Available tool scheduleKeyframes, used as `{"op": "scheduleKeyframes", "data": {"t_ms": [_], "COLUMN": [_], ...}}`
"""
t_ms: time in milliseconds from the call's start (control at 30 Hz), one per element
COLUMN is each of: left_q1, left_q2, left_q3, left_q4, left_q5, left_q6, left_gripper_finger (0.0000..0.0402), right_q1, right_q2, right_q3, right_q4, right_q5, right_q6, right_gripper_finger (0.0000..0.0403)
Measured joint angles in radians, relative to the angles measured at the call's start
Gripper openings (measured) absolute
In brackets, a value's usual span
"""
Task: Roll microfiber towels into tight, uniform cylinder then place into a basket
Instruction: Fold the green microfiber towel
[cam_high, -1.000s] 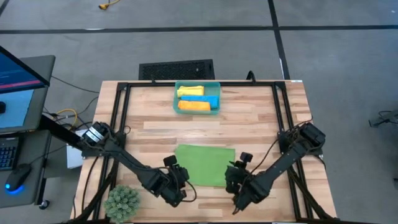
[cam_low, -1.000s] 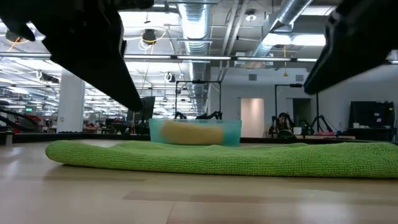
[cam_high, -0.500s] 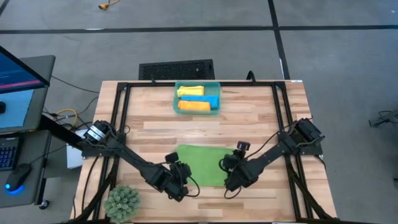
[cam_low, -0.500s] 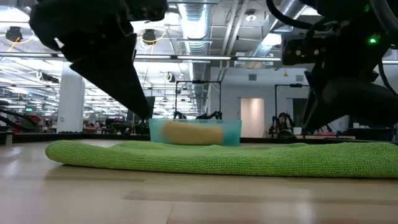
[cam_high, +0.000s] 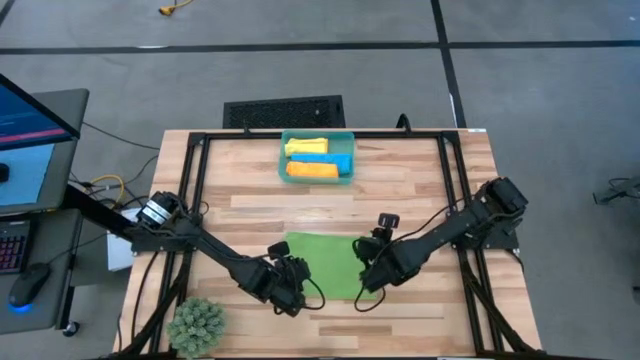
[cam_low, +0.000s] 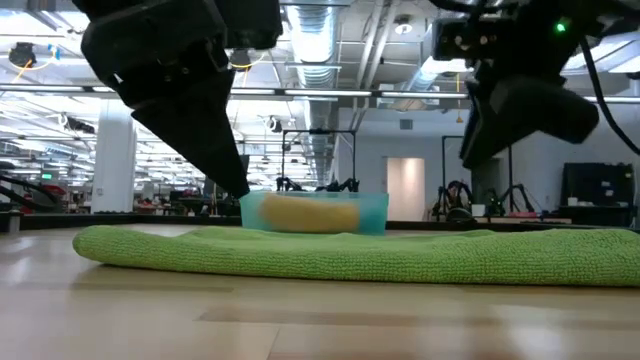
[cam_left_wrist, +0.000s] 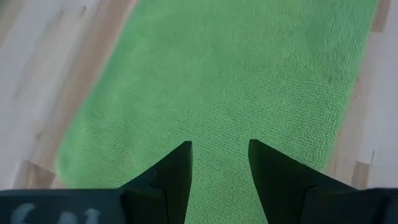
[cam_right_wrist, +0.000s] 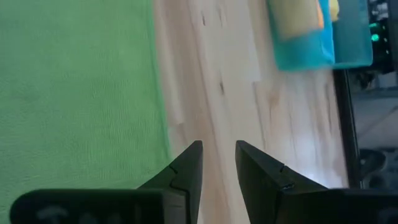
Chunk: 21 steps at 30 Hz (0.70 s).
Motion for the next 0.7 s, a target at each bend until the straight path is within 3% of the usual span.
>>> {"op": "scheduleKeyframes", "data": {"t_ms": [133, 467, 700], "left_q1": [0.017, 0.025, 0.039], "left_q2": [0.0, -0.001, -0.001], "left_q3": [0.0, 0.0, 0.0], "left_q4": [0.0, 0.057, 0.052], "left_q5": [0.078, 0.055, 0.106], "left_q6": [0.0, 0.069, 0.082], "left_gripper_finger": [0.0151, 0.0151, 0.0151], "right_q1": [-0.011, -0.025, -0.084], "right_q2": [-0.04, -0.07, -0.064], "right_q3": [-0.02, -0.139, -0.214], "right_q4": [0.085, 0.401, 0.613], "right_q5": [-0.016, -0.16, -0.27], "right_q6": [-0.049, -0.185, -0.278], "right_gripper_finger": [0.0118, 0.0118, 0.0118]}}
